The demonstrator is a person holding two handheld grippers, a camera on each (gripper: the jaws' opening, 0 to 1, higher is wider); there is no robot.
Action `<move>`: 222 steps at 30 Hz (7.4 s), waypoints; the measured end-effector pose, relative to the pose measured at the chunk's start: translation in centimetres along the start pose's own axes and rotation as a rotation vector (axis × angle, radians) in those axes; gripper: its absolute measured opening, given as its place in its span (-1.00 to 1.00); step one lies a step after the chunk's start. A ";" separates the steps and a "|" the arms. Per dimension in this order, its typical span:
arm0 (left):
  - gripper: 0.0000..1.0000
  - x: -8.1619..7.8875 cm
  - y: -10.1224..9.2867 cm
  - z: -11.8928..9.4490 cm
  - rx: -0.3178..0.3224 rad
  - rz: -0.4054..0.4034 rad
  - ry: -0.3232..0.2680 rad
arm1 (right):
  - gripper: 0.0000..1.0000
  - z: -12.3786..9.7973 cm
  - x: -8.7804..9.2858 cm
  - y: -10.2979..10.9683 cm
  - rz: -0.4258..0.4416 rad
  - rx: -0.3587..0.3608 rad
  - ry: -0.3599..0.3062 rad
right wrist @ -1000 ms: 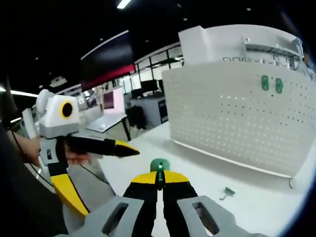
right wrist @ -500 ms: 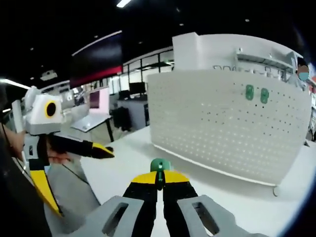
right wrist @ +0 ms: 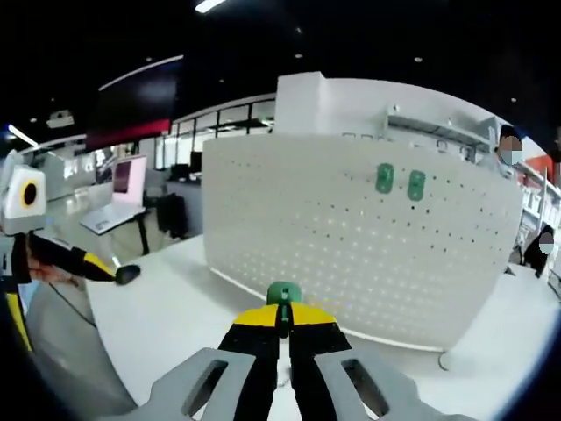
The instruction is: Insert the hook assembly into the mounting plate slot until the hook locks in place.
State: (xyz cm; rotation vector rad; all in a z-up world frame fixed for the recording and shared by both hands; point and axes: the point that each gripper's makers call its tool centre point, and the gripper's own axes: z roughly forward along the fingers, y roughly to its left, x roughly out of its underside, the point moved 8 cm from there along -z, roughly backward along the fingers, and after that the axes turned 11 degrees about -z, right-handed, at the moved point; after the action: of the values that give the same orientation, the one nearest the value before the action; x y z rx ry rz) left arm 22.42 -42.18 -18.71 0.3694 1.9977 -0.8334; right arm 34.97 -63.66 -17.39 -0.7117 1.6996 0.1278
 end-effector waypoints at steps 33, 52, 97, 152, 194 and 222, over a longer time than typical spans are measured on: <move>1.00 -1.1 2.0 0.1 -0.025 -0.043 -0.006 | -0.99 4.4 -3.7 -14.8 -0.077 0.354 -0.083; 1.00 -0.9 2.3 0.7 -0.035 -0.047 0.019 | -0.99 6.6 -5.4 -19.5 -0.066 0.454 -0.146; 1.00 -0.4 3.7 0.6 -0.067 -0.095 0.015 | -0.69 6.5 -4.7 -19.4 0.008 0.484 -0.187; 1.00 1.2 2.8 -1.6 -0.063 -0.083 -0.002 | -0.56 0.0 -3.2 -10.7 -0.088 0.314 -0.092; 0.99 1.8 1.8 -1.7 -0.044 -0.057 0.037 | -0.52 -5.5 6.4 4.9 0.033 0.036 0.114; 0.95 2.3 2.3 -1.2 -0.045 -0.076 0.066 | -0.48 -10.6 9.9 9.8 0.029 -0.164 0.251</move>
State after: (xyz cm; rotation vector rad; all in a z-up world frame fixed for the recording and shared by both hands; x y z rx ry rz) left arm 21.66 -39.81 -21.19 0.2996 2.0991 -0.8319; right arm 20.07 -64.39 -26.46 -0.8530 1.9559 0.2074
